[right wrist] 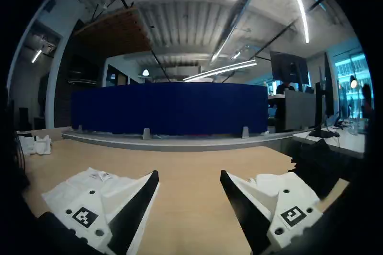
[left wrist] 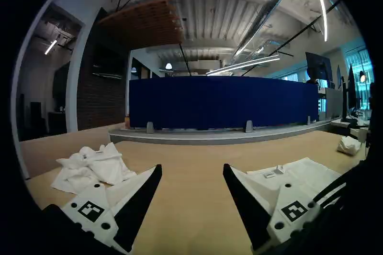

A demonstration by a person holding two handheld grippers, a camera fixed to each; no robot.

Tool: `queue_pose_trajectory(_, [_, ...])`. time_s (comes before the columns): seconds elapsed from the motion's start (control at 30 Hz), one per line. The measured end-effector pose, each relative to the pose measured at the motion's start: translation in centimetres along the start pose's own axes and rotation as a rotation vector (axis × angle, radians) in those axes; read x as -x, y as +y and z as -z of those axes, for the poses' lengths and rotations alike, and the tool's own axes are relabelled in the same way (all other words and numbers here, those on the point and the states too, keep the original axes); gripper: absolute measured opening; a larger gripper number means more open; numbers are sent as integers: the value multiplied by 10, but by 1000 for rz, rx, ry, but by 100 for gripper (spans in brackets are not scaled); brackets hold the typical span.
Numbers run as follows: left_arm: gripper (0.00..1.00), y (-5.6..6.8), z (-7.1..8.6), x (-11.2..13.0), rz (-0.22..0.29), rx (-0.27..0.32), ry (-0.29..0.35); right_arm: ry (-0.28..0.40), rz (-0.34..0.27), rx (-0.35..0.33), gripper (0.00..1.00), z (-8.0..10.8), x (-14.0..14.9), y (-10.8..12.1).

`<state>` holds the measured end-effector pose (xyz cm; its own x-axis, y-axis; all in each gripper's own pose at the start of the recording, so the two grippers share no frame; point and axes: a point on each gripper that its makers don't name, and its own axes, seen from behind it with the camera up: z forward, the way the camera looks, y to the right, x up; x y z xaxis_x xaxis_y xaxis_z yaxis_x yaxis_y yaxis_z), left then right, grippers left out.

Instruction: Fold towel

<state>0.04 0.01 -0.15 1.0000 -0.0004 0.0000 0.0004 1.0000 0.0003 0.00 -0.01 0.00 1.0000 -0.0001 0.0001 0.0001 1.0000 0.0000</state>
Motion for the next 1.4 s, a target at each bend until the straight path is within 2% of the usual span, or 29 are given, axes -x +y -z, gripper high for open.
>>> queue_pose_trajectory(0.7, [95,0,2,-1,-1,4,-1,0,1,0,100,2,-1,-2])
queue_pose_trajectory(0.9, [95,1,1,-4,-7,0,-9,-1,7,14,100,3,-7,4])
queue_pose_trajectory(1.0, [95,5,2,-21,-14,13,-1,2,5,18,100,6,-23,7])
queue_pose_trajectory(1.2, [95,10,1,-72,-8,15,17,7,-1,28,100,10,-67,10])
queue_pose_trajectory(1.4, [95,9,3,-122,-4,13,8,1,17,37,100,11,-116,9])
